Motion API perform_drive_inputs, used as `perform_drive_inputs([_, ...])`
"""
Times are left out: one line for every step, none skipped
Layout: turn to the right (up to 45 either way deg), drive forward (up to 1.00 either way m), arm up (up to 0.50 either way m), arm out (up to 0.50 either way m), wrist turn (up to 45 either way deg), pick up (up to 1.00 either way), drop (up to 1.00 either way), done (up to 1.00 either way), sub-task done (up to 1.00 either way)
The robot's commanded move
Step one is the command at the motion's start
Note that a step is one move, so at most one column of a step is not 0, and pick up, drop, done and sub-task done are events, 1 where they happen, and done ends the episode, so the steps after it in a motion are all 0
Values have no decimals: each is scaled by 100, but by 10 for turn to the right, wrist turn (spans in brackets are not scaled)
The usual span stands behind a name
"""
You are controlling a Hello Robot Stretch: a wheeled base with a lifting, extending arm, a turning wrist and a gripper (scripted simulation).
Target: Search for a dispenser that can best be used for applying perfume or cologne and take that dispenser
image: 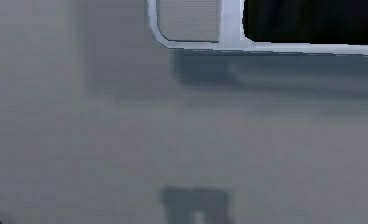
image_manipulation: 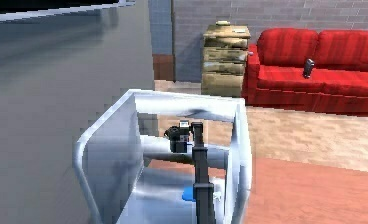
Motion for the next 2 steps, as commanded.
perform_drive_inputs([0, 0, 0, 0, 390, 0, 0, 0, 0])
perform_drive_inputs([0, 0, -18, 0, 0, 0, 0, 0, 0])
